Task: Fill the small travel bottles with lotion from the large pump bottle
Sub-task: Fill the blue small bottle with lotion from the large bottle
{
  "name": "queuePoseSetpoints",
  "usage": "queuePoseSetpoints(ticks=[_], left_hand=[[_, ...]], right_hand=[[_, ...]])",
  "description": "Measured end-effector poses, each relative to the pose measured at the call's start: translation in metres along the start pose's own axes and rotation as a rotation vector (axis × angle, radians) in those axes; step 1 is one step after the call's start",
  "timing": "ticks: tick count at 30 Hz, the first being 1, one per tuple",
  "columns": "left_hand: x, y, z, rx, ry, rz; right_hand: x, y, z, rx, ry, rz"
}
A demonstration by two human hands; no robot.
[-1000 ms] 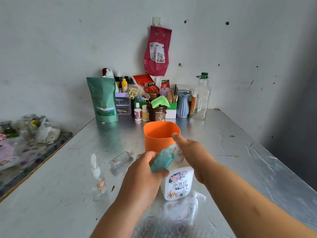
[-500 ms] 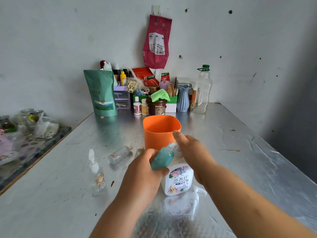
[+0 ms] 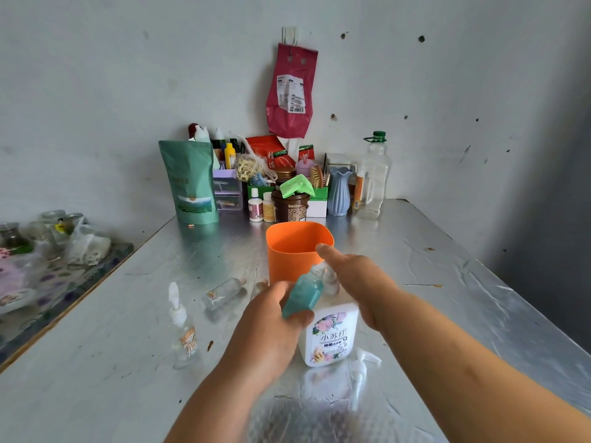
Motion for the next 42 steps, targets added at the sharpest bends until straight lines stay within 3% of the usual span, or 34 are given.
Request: queuePoseSetpoints(ticks=[17,30,35,42], left_hand=[[-0.002,0.008,0.014,0.003,-0.097,-0.053],[0.000,0.007,0.010,0.007,-0.075,-0.071],[0.005,0.006,0.011,0.062,-0.178,-0.038],[0.011,0.001,-0.001,0.147,-0.468,-0.003]], right_hand=[[-0.009,0.011,-0.015,0.044,-0.008,-0.018],[-0.005,0.006,-0.007,0.028,0.030,0.092],[-0.003,0.003,-0.010,0.000,0.099,0.143],[0.007,-0.011,-0.005,0.019,0.094,0.081]])
Point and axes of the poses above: each hand's wrist, its own y-axis towards the middle knuckle, its own x-axis out of the back of the hand, z = x × y, the point moved 2 cm from there along y, towards the middle knuckle, and after that the axes turned 12 degrees about -y, right-handed, at the moved point
